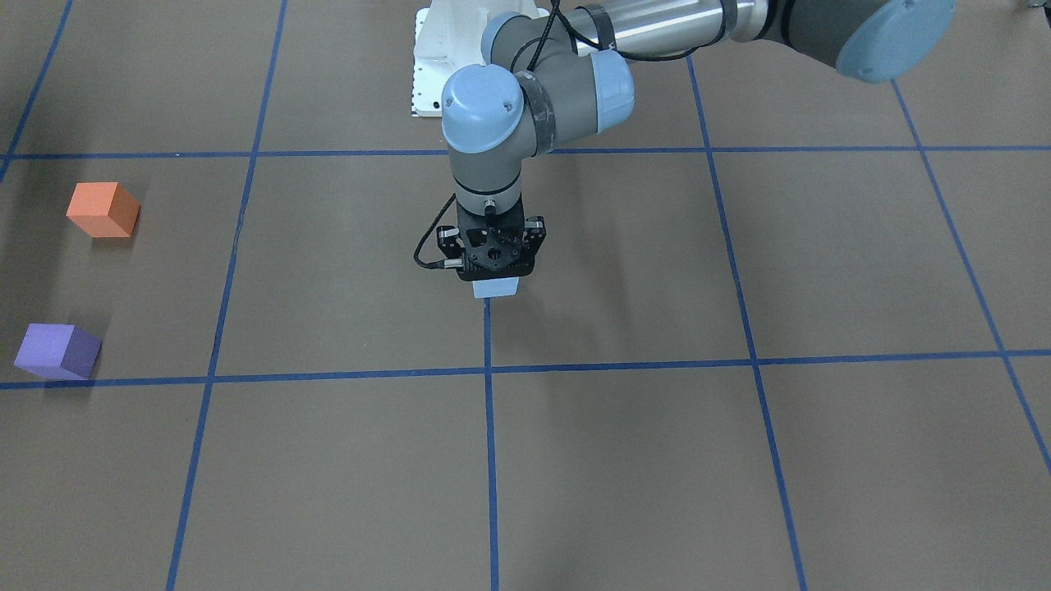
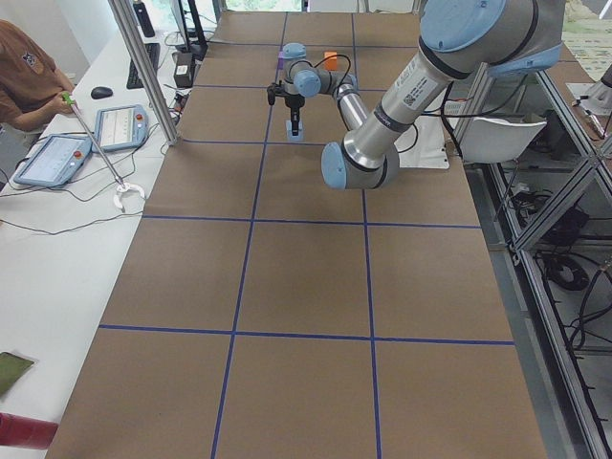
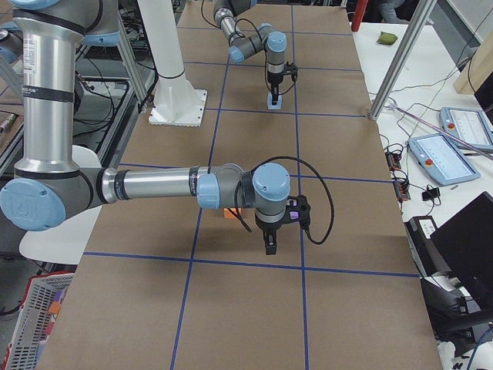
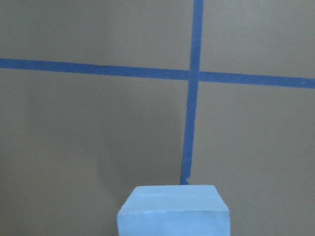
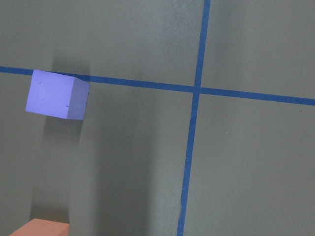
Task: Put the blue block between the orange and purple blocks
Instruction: 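Carry the light blue cube with the left gripper toward the table center, then set the cube down at center, open left gripper while right arm approaches, then close the right gripper on the cube while the left arm withdraws, then carry the light blue cube with the right gripper toward the purple cube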
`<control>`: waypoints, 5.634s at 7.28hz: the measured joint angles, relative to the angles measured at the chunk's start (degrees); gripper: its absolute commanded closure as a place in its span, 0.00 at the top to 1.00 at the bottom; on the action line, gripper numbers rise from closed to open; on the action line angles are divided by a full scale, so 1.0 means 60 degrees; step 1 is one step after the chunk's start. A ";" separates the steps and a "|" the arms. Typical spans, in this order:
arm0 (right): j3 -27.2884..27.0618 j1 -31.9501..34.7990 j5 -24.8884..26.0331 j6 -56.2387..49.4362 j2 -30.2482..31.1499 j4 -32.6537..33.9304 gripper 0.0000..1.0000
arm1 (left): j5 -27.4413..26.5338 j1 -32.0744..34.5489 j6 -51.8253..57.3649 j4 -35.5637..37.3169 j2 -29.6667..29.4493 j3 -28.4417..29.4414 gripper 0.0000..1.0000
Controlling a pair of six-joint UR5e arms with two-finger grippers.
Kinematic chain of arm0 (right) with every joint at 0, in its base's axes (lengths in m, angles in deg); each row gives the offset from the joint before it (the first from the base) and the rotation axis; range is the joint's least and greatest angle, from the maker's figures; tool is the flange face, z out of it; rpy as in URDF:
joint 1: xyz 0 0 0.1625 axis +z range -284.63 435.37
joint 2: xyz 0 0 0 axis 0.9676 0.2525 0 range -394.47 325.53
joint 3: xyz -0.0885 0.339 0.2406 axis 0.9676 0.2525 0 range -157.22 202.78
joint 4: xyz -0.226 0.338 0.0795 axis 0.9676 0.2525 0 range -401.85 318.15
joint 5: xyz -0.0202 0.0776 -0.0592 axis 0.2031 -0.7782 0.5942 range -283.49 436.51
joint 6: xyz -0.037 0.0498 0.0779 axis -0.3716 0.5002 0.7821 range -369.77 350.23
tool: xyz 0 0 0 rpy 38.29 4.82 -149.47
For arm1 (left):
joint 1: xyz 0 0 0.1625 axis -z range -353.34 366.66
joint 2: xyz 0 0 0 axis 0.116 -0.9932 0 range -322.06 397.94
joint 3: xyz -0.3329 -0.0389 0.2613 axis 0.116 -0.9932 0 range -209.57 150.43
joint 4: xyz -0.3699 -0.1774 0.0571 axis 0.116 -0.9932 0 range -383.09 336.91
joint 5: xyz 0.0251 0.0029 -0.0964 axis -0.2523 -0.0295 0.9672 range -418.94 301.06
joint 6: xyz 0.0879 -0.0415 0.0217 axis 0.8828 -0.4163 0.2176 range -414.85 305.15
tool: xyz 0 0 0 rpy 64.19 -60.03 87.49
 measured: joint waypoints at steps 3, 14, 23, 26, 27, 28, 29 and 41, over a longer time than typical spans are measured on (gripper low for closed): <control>-0.0044 -0.0010 -0.0095 0.0013 -0.0090 -0.0011 1.00 | -0.0102 -0.0123 0.0021 -0.0497 -0.0026 0.0360 0.37; -0.2619 -0.0418 -0.0020 0.0345 -0.4301 0.6563 1.00 | 0.1418 0.1107 0.0988 0.1409 0.0525 -0.1551 1.00; -0.0447 -0.8150 0.3741 1.0448 -0.8056 0.2156 1.00 | 0.2342 0.6257 1.0219 0.3544 0.7372 -0.6802 1.00; 0.1926 -0.9253 0.4821 1.1240 -0.9005 0.0474 1.00 | 0.2381 0.7210 1.1860 0.3541 0.7770 -0.6471 1.00; 0.2548 -0.9444 0.4998 1.1335 -0.9258 0.0130 1.00 | 0.2382 0.7269 1.1958 0.3523 0.7787 -0.6392 1.00; 0.3049 -0.9577 0.5087 1.1373 -0.9416 -0.0206 1.00 | 0.2382 0.7289 1.1992 0.3496 0.7791 -0.6315 1.00; 0.3400 -0.9668 0.5128 1.1391 -0.9507 -0.0444 1.00 | 0.2382 0.7294 1.2003 0.3479 0.7791 -0.6259 1.00; 0.1847 -0.9187 0.4791 1.1524 -0.9212 0.1074 0.00 | 0.2392 0.7284 1.2007 0.3467 0.7766 -0.6127 1.00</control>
